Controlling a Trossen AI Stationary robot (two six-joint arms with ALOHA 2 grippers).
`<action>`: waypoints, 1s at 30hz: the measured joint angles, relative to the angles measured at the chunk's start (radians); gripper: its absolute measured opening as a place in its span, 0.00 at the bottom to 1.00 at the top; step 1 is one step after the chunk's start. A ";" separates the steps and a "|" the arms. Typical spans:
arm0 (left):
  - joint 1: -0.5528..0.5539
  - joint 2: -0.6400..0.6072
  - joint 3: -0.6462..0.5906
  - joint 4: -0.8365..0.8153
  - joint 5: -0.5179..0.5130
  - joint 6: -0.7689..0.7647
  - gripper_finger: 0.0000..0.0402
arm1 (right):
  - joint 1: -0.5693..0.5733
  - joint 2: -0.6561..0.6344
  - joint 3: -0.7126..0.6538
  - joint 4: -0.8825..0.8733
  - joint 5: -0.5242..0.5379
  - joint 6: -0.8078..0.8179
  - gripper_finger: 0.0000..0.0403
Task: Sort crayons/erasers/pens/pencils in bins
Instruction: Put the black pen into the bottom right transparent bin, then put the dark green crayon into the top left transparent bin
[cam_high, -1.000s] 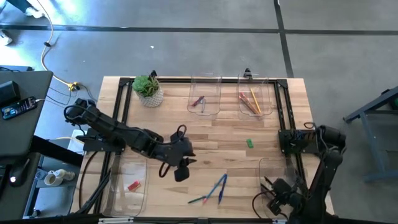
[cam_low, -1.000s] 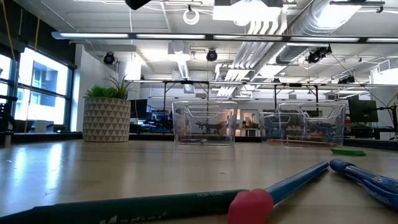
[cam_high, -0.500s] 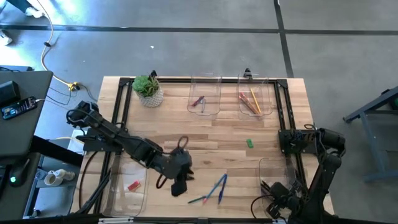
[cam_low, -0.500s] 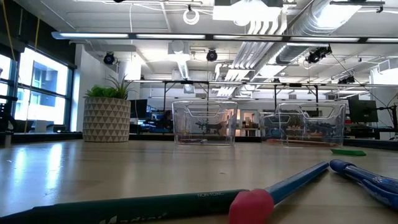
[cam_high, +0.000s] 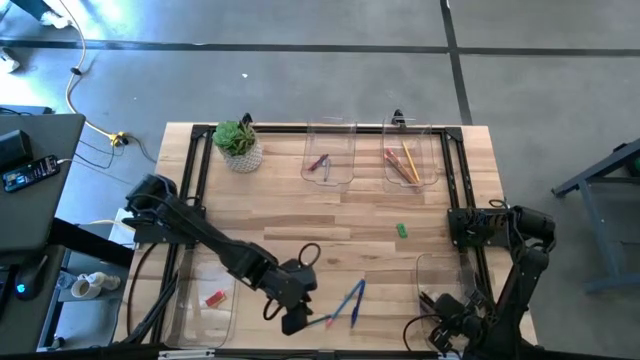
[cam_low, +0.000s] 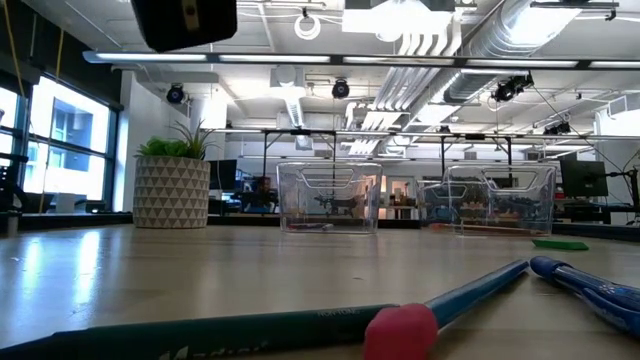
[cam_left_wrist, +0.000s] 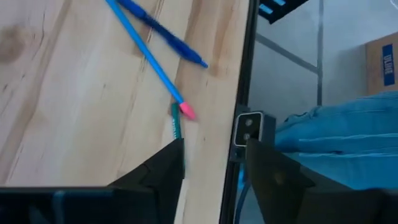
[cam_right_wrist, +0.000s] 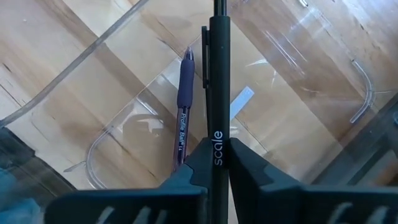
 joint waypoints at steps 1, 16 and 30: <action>-0.001 0.006 0.000 0.000 0.000 -0.007 0.42 | 0.000 0.000 0.000 0.000 0.000 -0.003 0.05; -0.002 0.019 0.000 -0.003 0.042 -0.026 0.41 | 0.000 -0.020 0.000 0.001 0.000 -0.024 0.28; 0.032 -0.089 0.000 -0.266 0.127 0.065 0.31 | -0.047 -0.154 0.000 -0.043 0.073 0.102 0.28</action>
